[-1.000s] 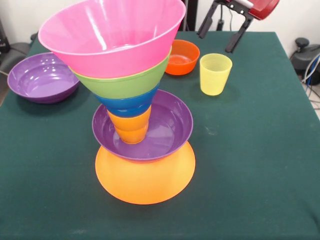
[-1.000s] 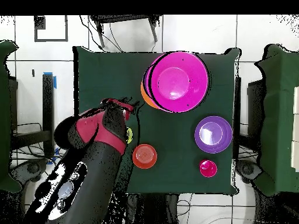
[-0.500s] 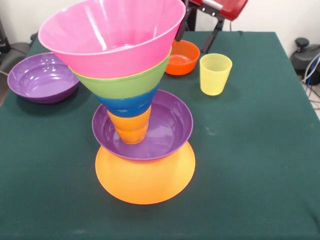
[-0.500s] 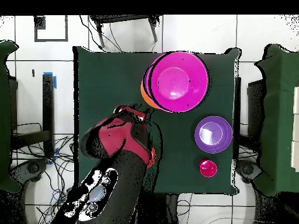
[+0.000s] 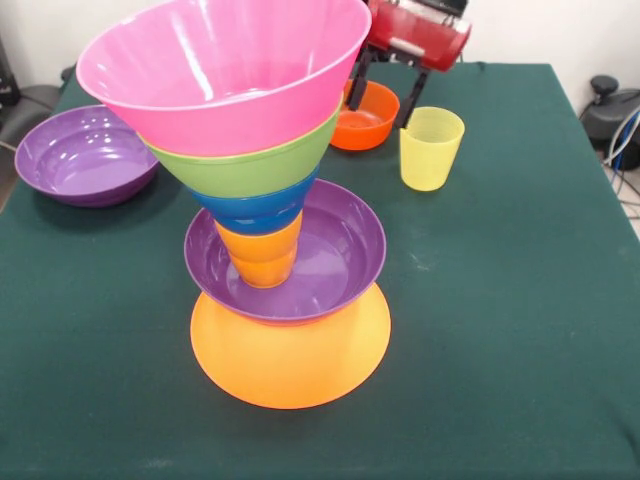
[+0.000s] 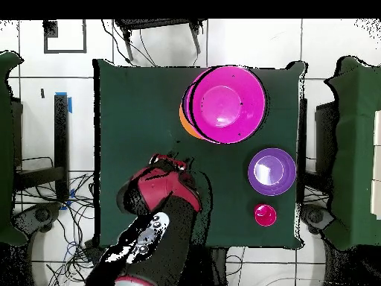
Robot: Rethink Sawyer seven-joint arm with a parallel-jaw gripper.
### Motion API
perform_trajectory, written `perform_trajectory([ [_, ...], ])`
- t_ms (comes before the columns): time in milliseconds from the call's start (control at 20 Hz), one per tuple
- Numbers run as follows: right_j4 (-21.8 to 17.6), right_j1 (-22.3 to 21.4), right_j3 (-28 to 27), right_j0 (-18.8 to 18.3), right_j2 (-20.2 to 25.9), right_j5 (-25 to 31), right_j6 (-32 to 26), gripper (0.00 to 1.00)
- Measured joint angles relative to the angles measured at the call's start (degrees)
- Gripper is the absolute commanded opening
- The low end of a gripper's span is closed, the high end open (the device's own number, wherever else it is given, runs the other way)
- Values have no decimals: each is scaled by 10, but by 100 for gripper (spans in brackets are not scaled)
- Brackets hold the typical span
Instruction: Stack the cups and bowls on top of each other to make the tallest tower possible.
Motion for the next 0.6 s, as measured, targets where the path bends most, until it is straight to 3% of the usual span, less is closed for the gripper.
perform_trajectory([
  [600, -74, -5, 51, -64, 63, 0, 0, 100],
])
